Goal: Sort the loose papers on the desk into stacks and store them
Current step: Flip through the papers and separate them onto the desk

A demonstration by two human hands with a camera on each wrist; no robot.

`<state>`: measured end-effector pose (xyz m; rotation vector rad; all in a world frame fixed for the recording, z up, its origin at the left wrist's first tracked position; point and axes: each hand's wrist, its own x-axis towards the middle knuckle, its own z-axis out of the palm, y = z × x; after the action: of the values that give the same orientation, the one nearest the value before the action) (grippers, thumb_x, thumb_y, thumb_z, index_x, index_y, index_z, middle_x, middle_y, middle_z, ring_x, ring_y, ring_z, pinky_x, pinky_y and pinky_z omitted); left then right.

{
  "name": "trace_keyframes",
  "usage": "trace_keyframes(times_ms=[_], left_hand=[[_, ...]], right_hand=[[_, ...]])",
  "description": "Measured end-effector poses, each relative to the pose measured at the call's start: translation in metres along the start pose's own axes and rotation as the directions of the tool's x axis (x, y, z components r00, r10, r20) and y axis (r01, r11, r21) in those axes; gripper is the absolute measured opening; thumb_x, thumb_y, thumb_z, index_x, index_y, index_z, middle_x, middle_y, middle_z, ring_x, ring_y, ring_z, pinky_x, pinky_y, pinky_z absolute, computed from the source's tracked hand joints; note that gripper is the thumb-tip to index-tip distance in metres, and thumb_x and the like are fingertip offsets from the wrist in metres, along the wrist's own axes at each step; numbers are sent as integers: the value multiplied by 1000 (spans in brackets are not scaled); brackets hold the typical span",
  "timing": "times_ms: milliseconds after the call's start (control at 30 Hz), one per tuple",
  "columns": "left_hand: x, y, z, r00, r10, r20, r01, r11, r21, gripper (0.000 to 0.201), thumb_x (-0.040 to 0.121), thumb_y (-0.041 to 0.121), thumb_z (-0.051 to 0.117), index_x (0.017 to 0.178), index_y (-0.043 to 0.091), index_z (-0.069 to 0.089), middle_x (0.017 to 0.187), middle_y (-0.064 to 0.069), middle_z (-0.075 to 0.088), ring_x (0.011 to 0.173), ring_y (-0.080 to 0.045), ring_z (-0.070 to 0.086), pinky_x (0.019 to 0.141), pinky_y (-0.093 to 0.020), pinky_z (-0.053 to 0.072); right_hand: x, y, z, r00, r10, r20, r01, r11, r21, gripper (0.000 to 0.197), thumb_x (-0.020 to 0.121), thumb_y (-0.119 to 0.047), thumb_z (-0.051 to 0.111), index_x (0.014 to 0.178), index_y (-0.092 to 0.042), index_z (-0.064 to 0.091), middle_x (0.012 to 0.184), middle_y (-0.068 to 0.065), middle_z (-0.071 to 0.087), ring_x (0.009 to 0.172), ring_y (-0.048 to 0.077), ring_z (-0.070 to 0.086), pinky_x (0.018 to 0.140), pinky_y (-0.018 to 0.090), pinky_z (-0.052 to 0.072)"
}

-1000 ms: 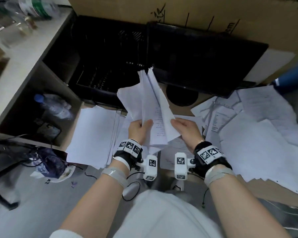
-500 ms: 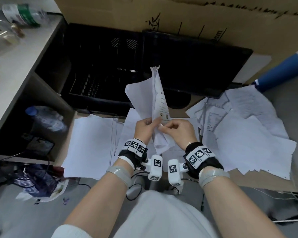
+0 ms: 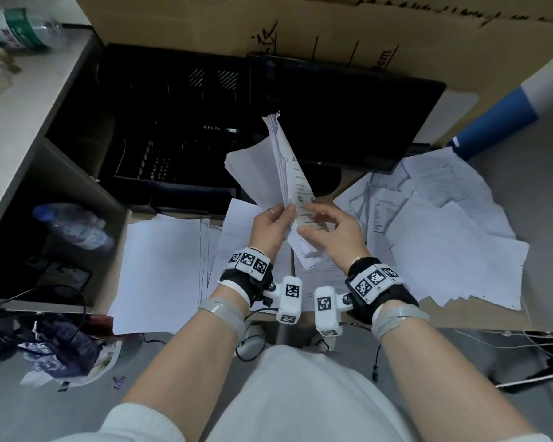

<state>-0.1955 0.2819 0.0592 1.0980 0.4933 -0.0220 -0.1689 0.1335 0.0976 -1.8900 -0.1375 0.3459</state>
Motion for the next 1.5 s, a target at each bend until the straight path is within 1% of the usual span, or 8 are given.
trace_keyframes(times_ms=[367, 633, 800, 933, 1167, 1300, 1400, 1500], left_hand=[[-2, 3, -2, 997, -7, -70, 1, 996, -94, 23, 103, 15, 53, 119, 4, 65, 120, -19, 70, 108, -30, 68, 98, -43, 54], [-13, -1, 2, 999, -24, -27, 21, 995, -102, 27, 98, 17, 62, 121, 4, 66, 118, -20, 70, 113, -38, 66, 101, -52, 52], [-22, -1, 3, 999, 25, -30, -25, 999, 29, 25, 91, 15, 73, 115, 12, 69, 110, -9, 75, 101, -25, 73, 90, -40, 58], [-27, -2, 5, 999, 25, -28, -24, 999, 38, 28, 94, 21, 69, 119, 10, 67, 113, -10, 74, 104, -28, 72, 92, -41, 58], [-30, -9, 2, 998, 27, -53, -22, 996, 88, 23, 96, 9, 64, 118, 5, 67, 113, -14, 73, 101, -30, 71, 92, -42, 57], [-27, -13, -1, 995, 42, -90, -31, 993, 113, 22, 94, -1, 60, 103, 16, 71, 107, -10, 74, 102, -29, 70, 97, -44, 55], [-24, -15, 0, 997, 23, -79, -14, 994, 112, 24, 92, -2, 62, 99, 18, 73, 105, -10, 75, 103, -33, 70, 98, -47, 54], [-23, -14, 7, 996, -17, -85, 27, 993, 115, 23, 92, -3, 62, 96, 18, 71, 99, -8, 75, 96, -29, 70, 97, -48, 54]], right_hand=[[-7, -5, -8, 975, -6, 221, -2, 999, 36, 73, 74, 14, 67, 134, -28, 61, 131, -8, 60, 112, -6, 59, 83, 13, 50], [-13, 3, -3, 984, 25, 175, -23, 1000, -14, 80, 76, -13, 83, 145, -33, 47, 133, -14, 56, 116, -6, 56, 91, 13, 49], [-20, 0, 0, 988, -1, 152, 10, 998, -57, 55, 74, -33, 84, 126, -32, 64, 129, -15, 61, 118, -3, 57, 98, 17, 45], [-23, 1, 1, 998, 16, 63, -13, 998, -58, 19, 82, -30, 79, 95, -20, 68, 106, -10, 67, 94, 3, 63, 79, 19, 49], [-20, 9, -7, 985, 146, -88, -128, 974, 187, 11, 90, -27, 67, 82, -23, 61, 86, -2, 62, 82, 17, 59, 78, 35, 49], [-24, 15, -28, 896, 341, -283, -180, 864, 470, 7, 92, -25, 61, 94, -19, 63, 90, 3, 65, 86, 22, 61, 73, 34, 50], [-34, 21, -40, 867, 451, -211, -186, 687, 702, 34, 92, -48, 60, 108, -18, 66, 96, 2, 74, 86, 18, 69, 73, 31, 55], [-41, 26, -31, 899, 409, -157, -277, 809, 519, 40, 92, -43, 65, 121, -16, 67, 102, 0, 76, 88, 14, 73, 76, 31, 58]])
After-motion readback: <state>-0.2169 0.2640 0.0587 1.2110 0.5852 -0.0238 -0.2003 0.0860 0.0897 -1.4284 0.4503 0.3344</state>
